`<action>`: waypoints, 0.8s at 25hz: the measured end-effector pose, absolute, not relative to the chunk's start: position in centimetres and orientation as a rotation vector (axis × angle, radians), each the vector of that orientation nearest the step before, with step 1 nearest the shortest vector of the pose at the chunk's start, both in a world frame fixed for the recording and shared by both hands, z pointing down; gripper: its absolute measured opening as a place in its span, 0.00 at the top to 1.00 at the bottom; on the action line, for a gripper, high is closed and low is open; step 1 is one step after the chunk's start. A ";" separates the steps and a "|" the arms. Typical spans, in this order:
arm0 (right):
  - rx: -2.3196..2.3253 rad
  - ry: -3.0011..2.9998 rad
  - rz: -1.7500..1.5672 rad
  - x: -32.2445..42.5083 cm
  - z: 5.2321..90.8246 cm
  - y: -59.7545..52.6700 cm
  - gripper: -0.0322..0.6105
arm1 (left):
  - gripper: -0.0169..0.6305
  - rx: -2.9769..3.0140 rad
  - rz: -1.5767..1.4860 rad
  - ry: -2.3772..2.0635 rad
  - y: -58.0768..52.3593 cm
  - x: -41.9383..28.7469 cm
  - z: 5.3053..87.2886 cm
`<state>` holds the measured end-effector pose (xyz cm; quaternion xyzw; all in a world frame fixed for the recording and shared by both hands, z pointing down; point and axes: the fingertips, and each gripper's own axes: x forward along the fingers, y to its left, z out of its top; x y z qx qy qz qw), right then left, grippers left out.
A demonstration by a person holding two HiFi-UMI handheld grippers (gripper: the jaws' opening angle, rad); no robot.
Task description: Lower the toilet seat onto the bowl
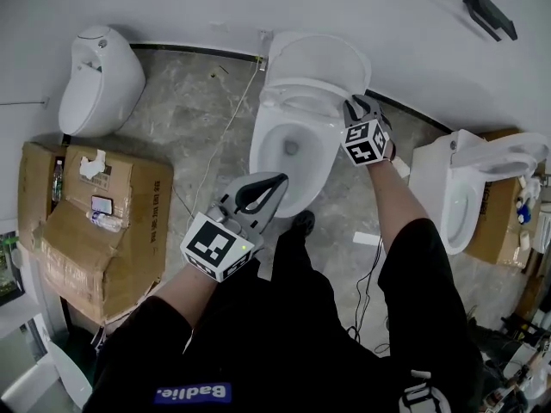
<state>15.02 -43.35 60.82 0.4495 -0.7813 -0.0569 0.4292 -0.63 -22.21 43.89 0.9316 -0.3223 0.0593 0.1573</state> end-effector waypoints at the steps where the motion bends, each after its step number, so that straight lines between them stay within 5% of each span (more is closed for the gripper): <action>1: 1.125 -1.934 -0.141 14.8 61.0 -42.4 0.80 | 0.96 2.671 0.173 -0.897 -21.4 -1.1 44.1; 20: 1.134 -1.766 -0.102 12.5 65.8 -27.9 0.80 | 0.96 2.693 0.175 -0.639 -10.2 -3.9 47.3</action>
